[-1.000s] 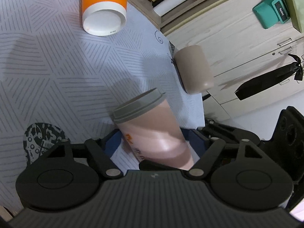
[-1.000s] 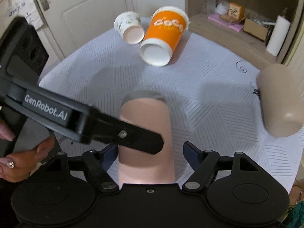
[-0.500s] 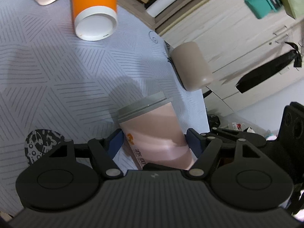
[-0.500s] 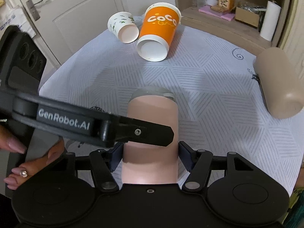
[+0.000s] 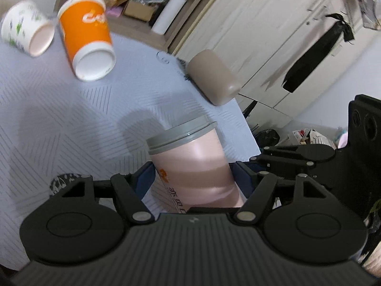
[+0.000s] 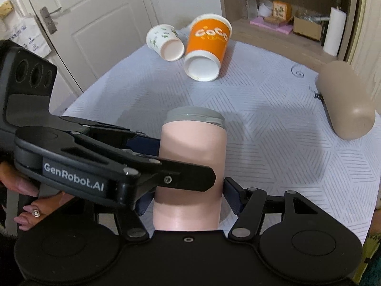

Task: Flip cup upright
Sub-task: 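Lift and rotate the pink tumbler upright with the right tool, lid up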

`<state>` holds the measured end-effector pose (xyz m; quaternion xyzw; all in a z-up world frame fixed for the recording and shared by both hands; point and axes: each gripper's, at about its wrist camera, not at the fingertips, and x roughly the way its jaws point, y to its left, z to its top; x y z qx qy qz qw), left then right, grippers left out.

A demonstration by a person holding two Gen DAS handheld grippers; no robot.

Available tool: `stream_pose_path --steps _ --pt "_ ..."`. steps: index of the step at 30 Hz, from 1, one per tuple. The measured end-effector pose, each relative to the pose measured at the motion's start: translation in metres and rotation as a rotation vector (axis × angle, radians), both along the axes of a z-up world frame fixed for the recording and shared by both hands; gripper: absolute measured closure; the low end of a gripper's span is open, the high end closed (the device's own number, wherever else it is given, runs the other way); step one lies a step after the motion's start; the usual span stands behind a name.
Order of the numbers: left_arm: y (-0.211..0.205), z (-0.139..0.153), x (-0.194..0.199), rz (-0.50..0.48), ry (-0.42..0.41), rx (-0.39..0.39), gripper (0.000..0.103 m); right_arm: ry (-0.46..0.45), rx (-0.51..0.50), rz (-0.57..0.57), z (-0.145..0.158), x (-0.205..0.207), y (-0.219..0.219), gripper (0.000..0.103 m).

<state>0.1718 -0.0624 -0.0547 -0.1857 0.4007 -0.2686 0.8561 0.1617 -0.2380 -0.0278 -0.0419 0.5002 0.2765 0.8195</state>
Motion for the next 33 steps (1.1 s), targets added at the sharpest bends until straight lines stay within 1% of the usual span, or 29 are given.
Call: stream_pose_path --steps 7,12,14,18,20,25,28,30,33 --pt "0.000 0.028 -0.007 -0.070 -0.135 0.087 0.037 -0.109 0.030 0.008 0.009 -0.014 -0.002 0.035" --pt "0.000 0.047 0.002 -0.088 -0.205 0.123 0.039 -0.194 0.081 -0.011 0.014 -0.013 -0.006 0.035" --pt "0.000 0.052 0.007 -0.090 -0.239 0.144 0.039 -0.244 0.085 -0.015 0.015 -0.012 -0.005 0.035" --pt "-0.004 0.059 0.019 -0.096 -0.293 0.184 0.040 -0.309 0.089 -0.031 0.016 -0.002 -0.002 0.035" --pt "-0.006 0.060 0.029 -0.103 -0.305 0.191 0.041 -0.343 0.078 -0.036 0.014 0.006 -0.001 0.035" --pt "-0.010 0.059 0.058 -0.124 -0.304 0.202 0.042 -0.408 0.035 -0.026 0.005 0.024 -0.001 0.035" --pt "-0.013 0.059 0.078 -0.122 -0.296 0.180 0.043 -0.460 -0.012 -0.027 -0.003 0.037 0.000 0.035" --pt "-0.015 0.060 0.091 -0.127 -0.318 0.179 0.042 -0.478 -0.025 -0.039 -0.005 0.046 -0.001 0.035" --pt "-0.022 0.060 0.106 -0.124 -0.358 0.204 0.042 -0.520 -0.042 -0.057 -0.010 0.064 -0.003 0.035"
